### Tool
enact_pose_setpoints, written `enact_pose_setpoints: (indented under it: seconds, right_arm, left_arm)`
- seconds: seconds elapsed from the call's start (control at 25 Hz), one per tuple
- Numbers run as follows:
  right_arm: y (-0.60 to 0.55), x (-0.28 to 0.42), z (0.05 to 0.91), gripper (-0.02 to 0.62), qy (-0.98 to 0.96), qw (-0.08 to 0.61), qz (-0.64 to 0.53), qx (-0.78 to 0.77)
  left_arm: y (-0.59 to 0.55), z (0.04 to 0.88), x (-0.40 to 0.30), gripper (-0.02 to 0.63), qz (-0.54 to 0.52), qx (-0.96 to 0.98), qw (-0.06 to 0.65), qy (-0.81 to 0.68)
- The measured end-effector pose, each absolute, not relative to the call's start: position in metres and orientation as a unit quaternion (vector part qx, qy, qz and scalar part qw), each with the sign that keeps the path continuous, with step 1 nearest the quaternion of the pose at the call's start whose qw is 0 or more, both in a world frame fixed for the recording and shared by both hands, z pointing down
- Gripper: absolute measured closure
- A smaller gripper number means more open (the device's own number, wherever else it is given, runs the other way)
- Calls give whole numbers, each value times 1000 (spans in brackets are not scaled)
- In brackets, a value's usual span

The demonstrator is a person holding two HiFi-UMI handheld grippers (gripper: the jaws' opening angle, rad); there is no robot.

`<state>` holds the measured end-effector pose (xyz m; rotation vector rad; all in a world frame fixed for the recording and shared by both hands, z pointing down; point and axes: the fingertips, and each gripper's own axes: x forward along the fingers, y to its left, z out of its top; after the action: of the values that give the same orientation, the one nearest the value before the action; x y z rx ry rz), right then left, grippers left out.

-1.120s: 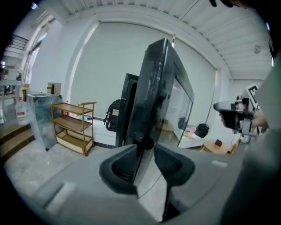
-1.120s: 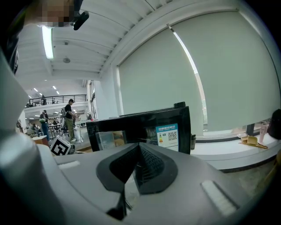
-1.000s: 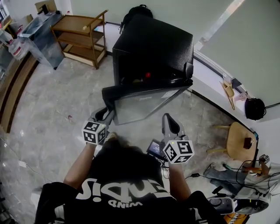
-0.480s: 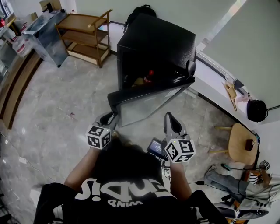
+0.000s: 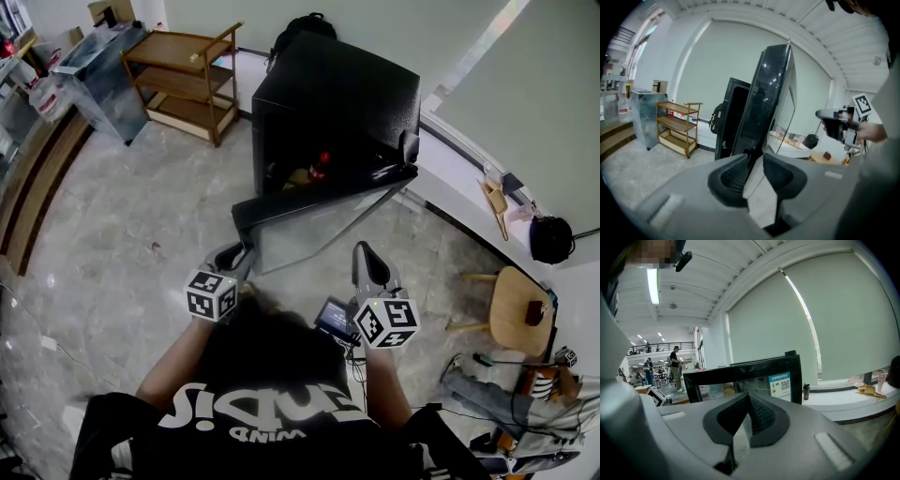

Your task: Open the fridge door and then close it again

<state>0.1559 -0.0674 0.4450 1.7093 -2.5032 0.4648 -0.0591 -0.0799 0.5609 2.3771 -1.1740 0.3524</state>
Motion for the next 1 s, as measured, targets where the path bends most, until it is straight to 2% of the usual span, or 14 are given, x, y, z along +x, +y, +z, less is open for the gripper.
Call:
enact_pose_setpoints:
  seconds: [1.0]
  right_arm:
    - [-106, 137, 450, 597, -815, 32, 153, 558]
  left_arm:
    - [-122, 565, -77, 489, 120, 864, 236, -428]
